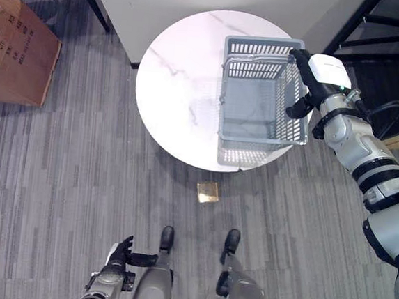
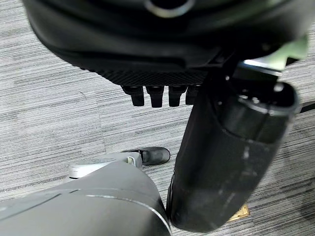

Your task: Get the vegetables into the basket

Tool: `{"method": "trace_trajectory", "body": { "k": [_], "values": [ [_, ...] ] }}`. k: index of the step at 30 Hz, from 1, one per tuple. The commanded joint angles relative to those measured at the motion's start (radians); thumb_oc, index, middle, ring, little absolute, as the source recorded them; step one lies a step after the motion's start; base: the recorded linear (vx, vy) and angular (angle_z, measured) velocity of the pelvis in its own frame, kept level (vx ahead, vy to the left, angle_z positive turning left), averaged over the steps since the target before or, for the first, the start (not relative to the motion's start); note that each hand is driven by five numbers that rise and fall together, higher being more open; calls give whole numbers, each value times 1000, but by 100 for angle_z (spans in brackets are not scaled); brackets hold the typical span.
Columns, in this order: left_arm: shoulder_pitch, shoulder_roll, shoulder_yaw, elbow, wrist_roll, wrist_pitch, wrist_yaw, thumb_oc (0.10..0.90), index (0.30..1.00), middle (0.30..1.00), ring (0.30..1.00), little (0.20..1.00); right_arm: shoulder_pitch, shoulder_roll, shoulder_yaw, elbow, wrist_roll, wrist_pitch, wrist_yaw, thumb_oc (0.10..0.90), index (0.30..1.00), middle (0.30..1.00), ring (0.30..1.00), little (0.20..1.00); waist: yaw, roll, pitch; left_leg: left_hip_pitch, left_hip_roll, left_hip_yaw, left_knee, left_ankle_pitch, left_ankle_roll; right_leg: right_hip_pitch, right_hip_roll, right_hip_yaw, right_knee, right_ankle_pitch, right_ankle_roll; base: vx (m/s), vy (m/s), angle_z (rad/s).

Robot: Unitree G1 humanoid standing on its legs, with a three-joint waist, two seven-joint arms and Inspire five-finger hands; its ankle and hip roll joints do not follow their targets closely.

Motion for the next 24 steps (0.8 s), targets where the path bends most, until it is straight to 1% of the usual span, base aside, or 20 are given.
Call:
{"method": "trace_trajectory", "body": {
  "k": [1, 9, 13, 16, 24],
  "values": [
    [34, 60, -78, 62, 9, 14, 26, 900, 1000, 1000, 1000, 1000, -190, -15, -3, -6, 17, -20, -97, 900, 1000, 1000, 1000, 1000, -3, -47, -37, -17, 20, 36, -16, 51, -24, 47, -73, 36, 9, -26, 112, 0, 0, 0],
    [26, 66, -83, 72, 5, 10, 32, 900, 1000, 1000, 1000, 1000, -241, -3, 22, 50, 19, -19, -110, 900, 1000, 1000, 1000, 1000, -1, -47, -30, -26, 17, 30, -16, 50, -23, 43, -76, 33, 7, -25, 113, 5, 5, 1],
    [25, 70, -90, 72, -6, 5, 29, 900, 1000, 1000, 1000, 1000, -280, 0, 55, 113, 17, -21, -110, 900, 1000, 1000, 1000, 1000, 7, -43, -25, -40, 14, 23, -16, 56, -26, 33, -76, 28, 7, -23, 114, 0, -6, 1],
    [22, 76, -96, 71, -18, 1, 25, 900, 1000, 1000, 1000, 1000, -329, -7, 94, 165, 17, -21, -110, 900, 1000, 1000, 1000, 1000, 17, -41, -20, -63, 14, 15, -16, 64, -32, 16, -75, 26, 3, -20, 115, 5, -18, 5],
    [14, 78, -104, 70, -34, 1, 24, 900, 1000, 1000, 1000, 1000, -374, -17, 125, 208, 24, -16, -110, 900, 1000, 1000, 1000, 1000, 22, -36, -14, -102, 14, 5, -16, 77, -41, -13, -72, 23, 0, -15, 116, 6, -8, 4]
  ]
}}
